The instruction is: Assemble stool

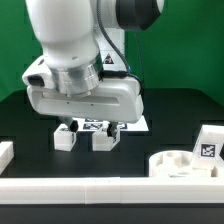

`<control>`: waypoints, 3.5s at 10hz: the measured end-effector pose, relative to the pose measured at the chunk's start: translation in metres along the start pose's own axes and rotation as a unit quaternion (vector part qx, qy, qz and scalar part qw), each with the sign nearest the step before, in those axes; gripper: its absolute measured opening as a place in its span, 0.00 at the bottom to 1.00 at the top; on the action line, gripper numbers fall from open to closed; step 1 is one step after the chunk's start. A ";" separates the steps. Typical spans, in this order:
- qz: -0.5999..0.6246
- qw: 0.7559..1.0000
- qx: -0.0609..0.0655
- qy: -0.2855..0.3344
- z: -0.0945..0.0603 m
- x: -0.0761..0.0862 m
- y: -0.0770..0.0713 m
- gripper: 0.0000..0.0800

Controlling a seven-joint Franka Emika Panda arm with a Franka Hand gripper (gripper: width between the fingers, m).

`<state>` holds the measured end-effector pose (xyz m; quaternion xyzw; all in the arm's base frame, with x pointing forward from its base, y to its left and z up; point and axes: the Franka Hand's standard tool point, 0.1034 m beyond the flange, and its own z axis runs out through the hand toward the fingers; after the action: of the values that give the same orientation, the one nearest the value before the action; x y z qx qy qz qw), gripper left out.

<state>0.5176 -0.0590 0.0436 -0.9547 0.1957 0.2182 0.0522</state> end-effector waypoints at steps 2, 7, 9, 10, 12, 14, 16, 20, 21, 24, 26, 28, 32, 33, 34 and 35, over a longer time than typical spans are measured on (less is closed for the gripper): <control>-0.006 0.999 0.001 -0.043 0.004 -0.006 -0.001 0.81; 0.016 0.982 -0.005 -0.186 0.014 -0.026 0.005 0.81; -0.010 0.984 -0.002 -0.175 0.015 -0.022 -0.007 0.81; -0.029 0.984 0.002 -0.174 0.016 -0.022 -0.011 0.81; -0.023 0.985 0.002 -0.174 0.016 -0.021 -0.008 0.81; -0.021 0.985 0.002 -0.169 0.025 -0.022 -0.006 0.81; -0.022 0.986 0.000 -0.168 0.038 -0.025 -0.007 0.81; -0.021 0.986 -0.005 -0.166 0.057 -0.031 -0.007 0.81; -0.020 0.986 -0.004 -0.166 0.056 -0.031 -0.006 0.80; -0.020 0.986 -0.004 -0.165 0.056 -0.030 -0.006 0.41; -0.020 0.986 -0.004 -0.165 0.056 -0.030 -0.006 0.41; -0.019 0.988 -0.006 -0.155 0.045 -0.024 -0.013 0.41; 0.041 0.991 -0.004 -0.129 -0.022 -0.030 -0.066 0.41; 0.046 0.991 -0.003 -0.124 -0.028 -0.033 -0.076 0.41; 0.041 0.992 -0.002 -0.121 -0.027 -0.032 -0.074 0.41; 0.042 0.992 -0.001 -0.115 -0.026 -0.030 -0.074 0.41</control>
Offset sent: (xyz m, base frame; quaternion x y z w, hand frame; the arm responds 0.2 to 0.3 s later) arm 0.0000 0.0000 0.0000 0.0000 -0.1938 0.0000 0.9810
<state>0.5328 0.0145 0.0814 -0.9142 0.2282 0.3288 0.0643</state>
